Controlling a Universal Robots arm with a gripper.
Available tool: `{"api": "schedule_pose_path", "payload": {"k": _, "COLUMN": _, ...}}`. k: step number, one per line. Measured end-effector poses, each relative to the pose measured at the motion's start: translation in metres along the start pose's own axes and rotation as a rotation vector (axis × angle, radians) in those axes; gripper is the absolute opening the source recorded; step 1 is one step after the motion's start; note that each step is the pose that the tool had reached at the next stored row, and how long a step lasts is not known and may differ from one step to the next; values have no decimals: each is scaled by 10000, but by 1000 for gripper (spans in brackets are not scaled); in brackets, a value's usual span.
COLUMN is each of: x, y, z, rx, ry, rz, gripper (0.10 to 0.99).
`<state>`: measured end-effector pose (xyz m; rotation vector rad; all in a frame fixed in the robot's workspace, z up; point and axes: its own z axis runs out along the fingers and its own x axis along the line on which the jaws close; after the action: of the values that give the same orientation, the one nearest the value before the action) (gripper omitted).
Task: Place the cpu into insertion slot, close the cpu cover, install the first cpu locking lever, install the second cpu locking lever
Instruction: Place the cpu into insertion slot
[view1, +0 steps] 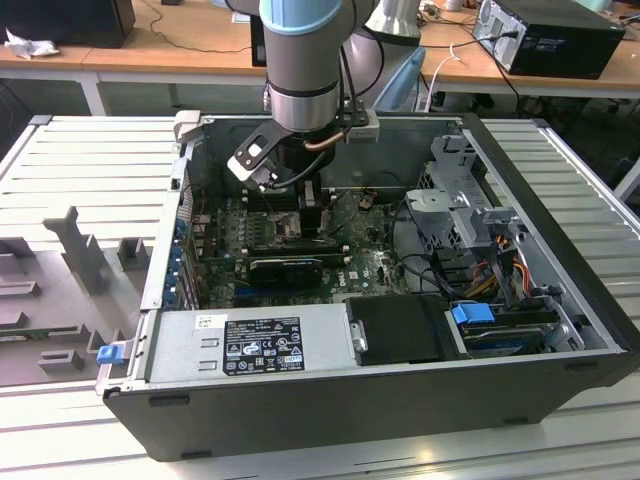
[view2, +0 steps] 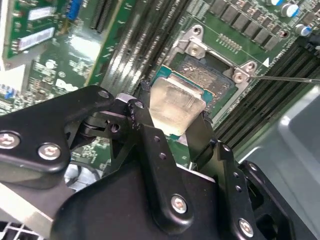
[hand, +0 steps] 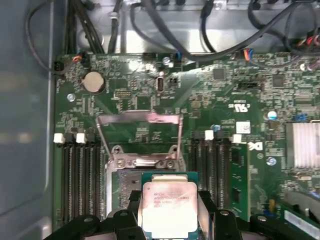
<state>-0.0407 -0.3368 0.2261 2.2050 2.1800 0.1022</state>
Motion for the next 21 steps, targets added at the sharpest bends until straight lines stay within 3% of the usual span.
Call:
{"api": "schedule_pose_path", "payload": {"k": 8, "x": 101, "y": -43, "z": 140, "rx": -2, "ry": 27, "rz": -99, "gripper": 529}}
{"api": "schedule_pose_path", "payload": {"k": 21, "x": 159, "y": -63, "z": 245, "rx": -1, "ry": 23, "rz": -86, "gripper": 529}}
